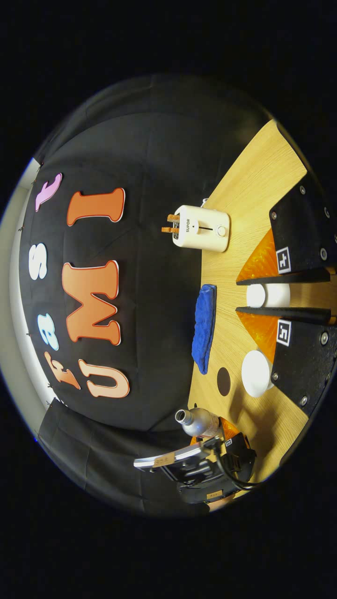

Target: Open the teacup lid with one hand, grasp the water bottle and pour water into the teacup with the other hand; after pouring, place the water bottle on the coaster and then close the teacup lid.

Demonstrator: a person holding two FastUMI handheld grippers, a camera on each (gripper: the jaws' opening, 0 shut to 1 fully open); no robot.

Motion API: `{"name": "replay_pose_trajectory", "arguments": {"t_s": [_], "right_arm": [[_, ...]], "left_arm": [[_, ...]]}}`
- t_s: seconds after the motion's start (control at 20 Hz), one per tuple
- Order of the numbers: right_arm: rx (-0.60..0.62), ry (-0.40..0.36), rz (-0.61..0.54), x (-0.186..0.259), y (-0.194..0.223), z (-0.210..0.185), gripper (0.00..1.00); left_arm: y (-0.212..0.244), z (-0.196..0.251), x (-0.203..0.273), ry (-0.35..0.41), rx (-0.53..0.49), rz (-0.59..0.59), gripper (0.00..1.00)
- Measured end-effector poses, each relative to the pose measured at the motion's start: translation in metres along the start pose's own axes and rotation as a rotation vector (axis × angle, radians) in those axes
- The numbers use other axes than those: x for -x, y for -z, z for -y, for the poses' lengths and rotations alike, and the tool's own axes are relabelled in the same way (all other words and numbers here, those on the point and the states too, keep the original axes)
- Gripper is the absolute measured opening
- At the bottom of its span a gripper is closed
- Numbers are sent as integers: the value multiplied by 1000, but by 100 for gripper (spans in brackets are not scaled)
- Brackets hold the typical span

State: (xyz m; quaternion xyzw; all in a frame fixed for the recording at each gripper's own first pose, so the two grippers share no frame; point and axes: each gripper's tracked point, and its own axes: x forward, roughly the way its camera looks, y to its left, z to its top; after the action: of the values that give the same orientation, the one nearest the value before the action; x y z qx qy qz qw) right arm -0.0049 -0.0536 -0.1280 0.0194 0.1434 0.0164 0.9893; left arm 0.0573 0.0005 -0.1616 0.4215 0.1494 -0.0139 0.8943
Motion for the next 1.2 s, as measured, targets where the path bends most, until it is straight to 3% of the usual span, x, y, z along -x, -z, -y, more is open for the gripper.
{"name": "replay_pose_trajectory", "arguments": {"t_s": [0.05, 0.5, 0.55, 0.65, 0.85, 0.9, 1.05, 1.1, 1.2], "right_arm": [[-1, 3, 0, 0, 0, 2, 22], [5, 30, 11, 7, 5, 12, 22], [2, 28, 9, 8, 5, 13, 22], [-1, 29, 9, 8, 6, 14, 22], [-29, 22, 12, 11, 6, 16, 21], [-28, 24, 12, 11, 7, 16, 22], [-19, 30, 8, 12, 9, 18, 22], [-18, 36, 9, 13, 9, 20, 22], [-28, 48, 6, 16, 12, 26, 22]], "left_arm": [[0, 0, -1, -1, -34, 2, 84], [-5, 12, -3, 3, -305, 34, 84], [-5, 13, -2, 7, -327, 38, 80], [-6, 13, -1, 6, -376, 42, 84], [-11, 6, 2, -19, -489, 68, 80], [-13, 6, 2, -23, -520, 74, 87], [-23, 6, -2, -34, -605, 91, 87], [-26, 7, -4, -40, -628, 97, 80], [-28, -1, -2, -57, -662, 105, 87]]}}
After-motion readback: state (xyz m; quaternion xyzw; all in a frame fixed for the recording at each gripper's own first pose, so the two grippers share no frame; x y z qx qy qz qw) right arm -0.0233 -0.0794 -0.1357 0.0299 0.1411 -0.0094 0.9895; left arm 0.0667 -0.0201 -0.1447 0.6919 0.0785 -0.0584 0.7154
